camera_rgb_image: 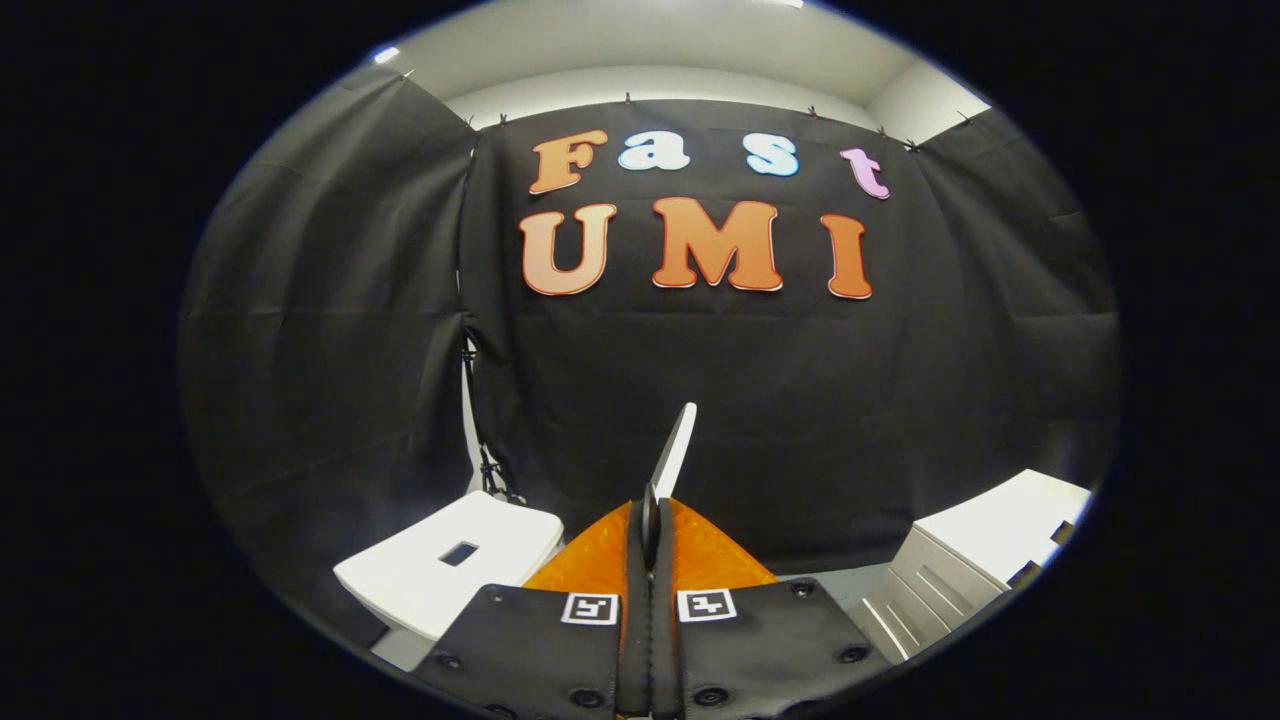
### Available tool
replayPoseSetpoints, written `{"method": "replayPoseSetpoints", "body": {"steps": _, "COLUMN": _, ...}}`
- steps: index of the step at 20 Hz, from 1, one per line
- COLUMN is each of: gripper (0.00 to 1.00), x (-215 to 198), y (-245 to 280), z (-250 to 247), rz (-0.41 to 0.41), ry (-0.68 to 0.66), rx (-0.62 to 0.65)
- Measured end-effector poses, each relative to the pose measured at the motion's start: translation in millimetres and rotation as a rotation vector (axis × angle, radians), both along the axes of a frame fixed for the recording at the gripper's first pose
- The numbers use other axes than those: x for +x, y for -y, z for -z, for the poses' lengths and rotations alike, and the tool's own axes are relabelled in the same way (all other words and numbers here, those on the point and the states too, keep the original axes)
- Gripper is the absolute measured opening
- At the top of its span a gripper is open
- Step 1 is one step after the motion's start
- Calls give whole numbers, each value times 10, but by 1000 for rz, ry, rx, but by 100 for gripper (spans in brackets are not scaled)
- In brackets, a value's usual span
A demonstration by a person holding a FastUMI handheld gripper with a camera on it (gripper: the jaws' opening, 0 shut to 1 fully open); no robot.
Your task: Open the toilet lid.
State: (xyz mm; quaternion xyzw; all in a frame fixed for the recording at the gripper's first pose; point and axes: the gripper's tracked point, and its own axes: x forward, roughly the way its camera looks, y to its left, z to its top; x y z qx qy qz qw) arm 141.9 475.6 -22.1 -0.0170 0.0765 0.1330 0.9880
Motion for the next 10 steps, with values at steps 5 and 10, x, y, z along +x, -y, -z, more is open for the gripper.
{"method": "replayPoseSetpoints", "body": {"steps": 5, "gripper": 8, "x": -52, "y": -471, "z": -61, "rz": -48, "ry": -6, "rx": 2}}
{"method": "replayPoseSetpoints", "body": {"steps": 10, "gripper": 8, "x": -126, "y": -1009, "z": -67, "rz": -101, "ry": 2, "rx": -42}}
